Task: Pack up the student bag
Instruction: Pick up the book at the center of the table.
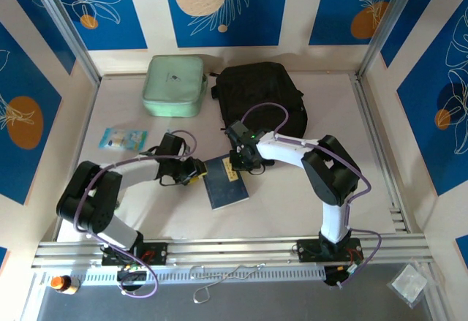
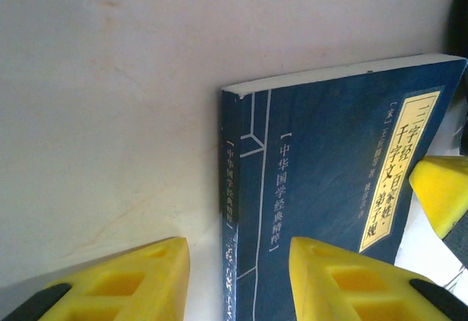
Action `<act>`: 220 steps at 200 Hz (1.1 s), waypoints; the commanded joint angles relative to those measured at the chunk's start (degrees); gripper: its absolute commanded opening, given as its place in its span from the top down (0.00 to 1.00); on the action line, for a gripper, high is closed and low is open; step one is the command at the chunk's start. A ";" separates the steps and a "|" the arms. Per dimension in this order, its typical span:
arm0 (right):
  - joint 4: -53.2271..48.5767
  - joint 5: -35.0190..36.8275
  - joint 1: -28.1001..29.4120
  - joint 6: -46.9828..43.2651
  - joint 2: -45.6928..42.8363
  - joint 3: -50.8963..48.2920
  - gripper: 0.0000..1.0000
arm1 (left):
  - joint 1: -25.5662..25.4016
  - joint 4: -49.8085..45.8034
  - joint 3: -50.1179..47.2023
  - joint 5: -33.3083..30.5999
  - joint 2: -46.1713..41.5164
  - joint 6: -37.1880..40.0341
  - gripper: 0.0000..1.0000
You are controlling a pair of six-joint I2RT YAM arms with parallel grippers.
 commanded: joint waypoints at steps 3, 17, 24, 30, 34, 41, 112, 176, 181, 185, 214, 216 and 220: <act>-1.43 -0.78 -0.29 1.47 1.50 -0.09 0.82 | -0.44 1.39 1.84 2.98 1.19 1.13 0.61; -1.34 -1.24 -0.39 1.82 1.87 -0.24 0.82 | -0.49 1.46 1.93 3.11 1.52 1.33 0.61; -1.21 -1.52 -0.38 1.91 2.12 -0.30 0.83 | -0.46 1.64 1.89 3.27 1.69 1.41 0.61; -1.16 -1.75 -0.38 2.04 2.22 -0.36 0.83 | -0.44 1.74 1.96 3.41 1.82 1.50 0.61; -1.08 -1.84 -0.38 2.12 2.30 -0.34 0.83 | -0.49 1.72 1.97 3.53 2.05 1.59 0.61; -1.03 -1.96 -0.40 2.21 2.51 -0.43 0.83 | -0.44 2.04 2.02 4.01 2.28 1.59 0.62; -0.74 -2.85 -0.62 3.18 2.87 -0.71 0.83 | -0.45 4.68 2.77 7.71 3.55 1.65 0.60; -0.20 -3.70 -0.99 4.76 3.36 -1.58 0.83 | -0.44 13.26 -0.71 13.50 -6.12 4.54 0.61; -0.19 -3.80 -1.03 4.70 3.45 -1.51 0.83 | -0.49 13.63 -1.11 13.49 -6.54 4.58 0.61; -0.19 -3.86 -1.02 4.76 3.57 -1.44 0.83 | -0.53 13.94 -1.30 13.59 -6.75 4.67 0.61; -0.37 -3.91 -1.08 4.65 3.62 -1.05 0.83 | -1.03 14.06 -1.06 13.74 -4.28 4.13 0.63; -0.37 -3.90 -1.08 4.61 3.66 -1.05 0.83 | -1.09 14.06 -0.98 13.68 -3.99 3.96 0.63; -0.38 -3.90 -1.08 4.68 3.62 -0.96 0.83 | -1.22 14.24 -0.85 13.73 -3.42 3.68 0.63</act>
